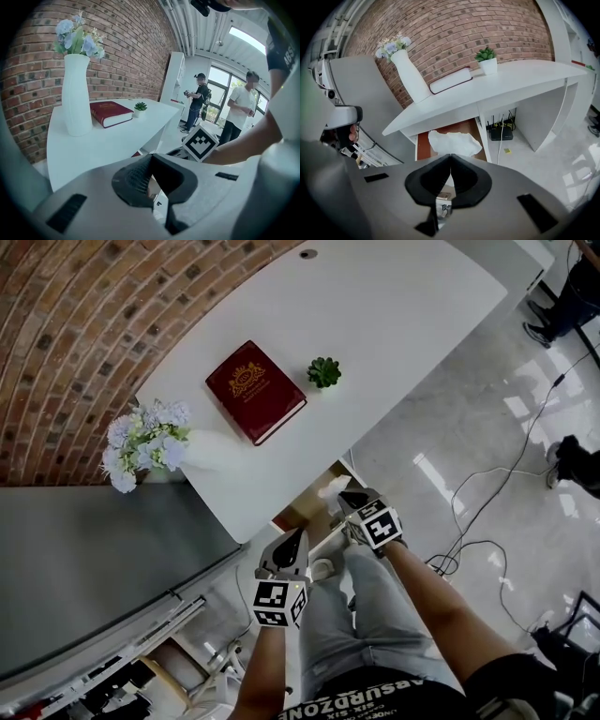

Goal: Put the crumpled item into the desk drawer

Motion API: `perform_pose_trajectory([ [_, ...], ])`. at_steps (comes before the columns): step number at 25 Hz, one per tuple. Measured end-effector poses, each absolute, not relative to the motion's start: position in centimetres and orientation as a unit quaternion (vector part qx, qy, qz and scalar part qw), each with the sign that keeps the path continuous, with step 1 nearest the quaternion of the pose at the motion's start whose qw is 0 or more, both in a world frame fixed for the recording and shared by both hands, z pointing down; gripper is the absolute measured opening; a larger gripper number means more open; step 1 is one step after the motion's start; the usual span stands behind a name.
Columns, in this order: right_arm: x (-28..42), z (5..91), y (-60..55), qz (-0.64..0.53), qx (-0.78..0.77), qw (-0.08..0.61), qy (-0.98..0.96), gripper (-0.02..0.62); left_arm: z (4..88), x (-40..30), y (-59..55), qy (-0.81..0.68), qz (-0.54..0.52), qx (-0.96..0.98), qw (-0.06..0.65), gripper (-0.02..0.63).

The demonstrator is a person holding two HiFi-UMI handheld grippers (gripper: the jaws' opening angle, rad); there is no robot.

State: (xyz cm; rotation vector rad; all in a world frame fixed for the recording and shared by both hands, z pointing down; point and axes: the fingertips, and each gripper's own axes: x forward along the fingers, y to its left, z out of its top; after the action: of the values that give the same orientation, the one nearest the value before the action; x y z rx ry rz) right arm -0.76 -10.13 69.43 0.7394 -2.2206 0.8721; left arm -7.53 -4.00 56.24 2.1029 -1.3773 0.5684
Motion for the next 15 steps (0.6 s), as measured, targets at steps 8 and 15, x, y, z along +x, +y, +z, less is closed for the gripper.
perform_pose_trajectory([
  [8,-0.9,71.7,-10.2,0.334,0.273,0.336,-0.837,0.0,56.9,-7.7,-4.3,-0.517,0.22,0.776,0.286,0.005],
  [15,-0.7,74.0,-10.2,0.35,0.271,0.346,-0.827,0.0,57.4,-7.3,-4.6,-0.518,0.224,0.772,0.292,0.006],
])
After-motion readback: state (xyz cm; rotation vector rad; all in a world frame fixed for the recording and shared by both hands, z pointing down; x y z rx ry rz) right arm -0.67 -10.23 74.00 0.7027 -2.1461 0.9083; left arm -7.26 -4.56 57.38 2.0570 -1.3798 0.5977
